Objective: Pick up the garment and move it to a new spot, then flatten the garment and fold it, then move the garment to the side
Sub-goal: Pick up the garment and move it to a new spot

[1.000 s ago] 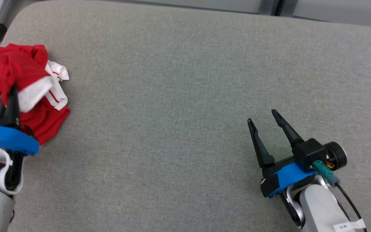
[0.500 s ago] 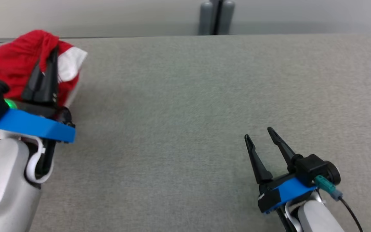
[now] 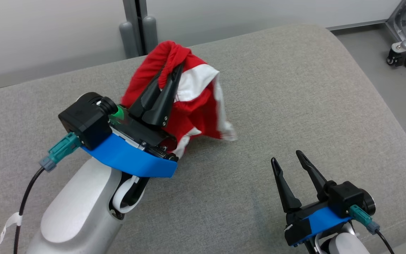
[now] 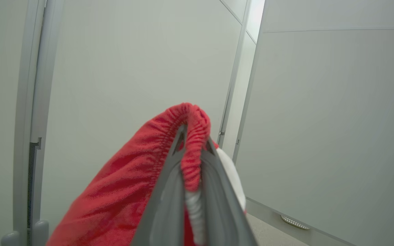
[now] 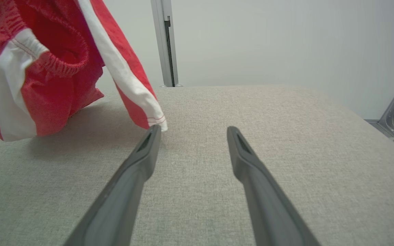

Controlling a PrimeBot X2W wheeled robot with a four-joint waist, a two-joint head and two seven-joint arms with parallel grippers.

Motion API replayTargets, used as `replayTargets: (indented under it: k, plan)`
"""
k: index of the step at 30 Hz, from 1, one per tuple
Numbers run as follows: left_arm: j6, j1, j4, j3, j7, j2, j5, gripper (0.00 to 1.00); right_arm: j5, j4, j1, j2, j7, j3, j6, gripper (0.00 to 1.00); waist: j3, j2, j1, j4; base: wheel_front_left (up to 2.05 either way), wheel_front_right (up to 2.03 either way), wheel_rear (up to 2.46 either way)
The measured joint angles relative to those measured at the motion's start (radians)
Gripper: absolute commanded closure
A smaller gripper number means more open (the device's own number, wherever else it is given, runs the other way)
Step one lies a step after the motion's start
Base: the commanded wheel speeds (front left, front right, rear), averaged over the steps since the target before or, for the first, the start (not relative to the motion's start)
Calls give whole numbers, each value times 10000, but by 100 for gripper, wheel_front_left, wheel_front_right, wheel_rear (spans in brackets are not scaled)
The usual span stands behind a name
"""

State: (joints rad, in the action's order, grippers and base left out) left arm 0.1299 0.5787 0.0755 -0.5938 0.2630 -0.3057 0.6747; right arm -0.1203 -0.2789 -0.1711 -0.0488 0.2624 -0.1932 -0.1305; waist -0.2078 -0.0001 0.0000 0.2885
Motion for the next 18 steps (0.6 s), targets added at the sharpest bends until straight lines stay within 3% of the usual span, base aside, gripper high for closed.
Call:
replayTargets:
  k: [6, 12, 18]
  plan:
    - [0, -536, 378, 77, 2, 123, -69, 100, -40, 77, 151, -10, 0, 176, 0, 0, 201, -1, -2, 37, 0, 0, 0]
    - [0, -1872, 1699, 451, 0, -506, -282, 100, 58, 48, 138, 4, 0, 232, 0, 0, 276, 0, 0, -559, 0, 0, 0]
    - [0, -3330, 2894, 1007, 2, -640, -357, 100, 161, -134, 134, 13, 0, 324, -2, 0, 476, 0, 0, -1199, 0, 0, 0]
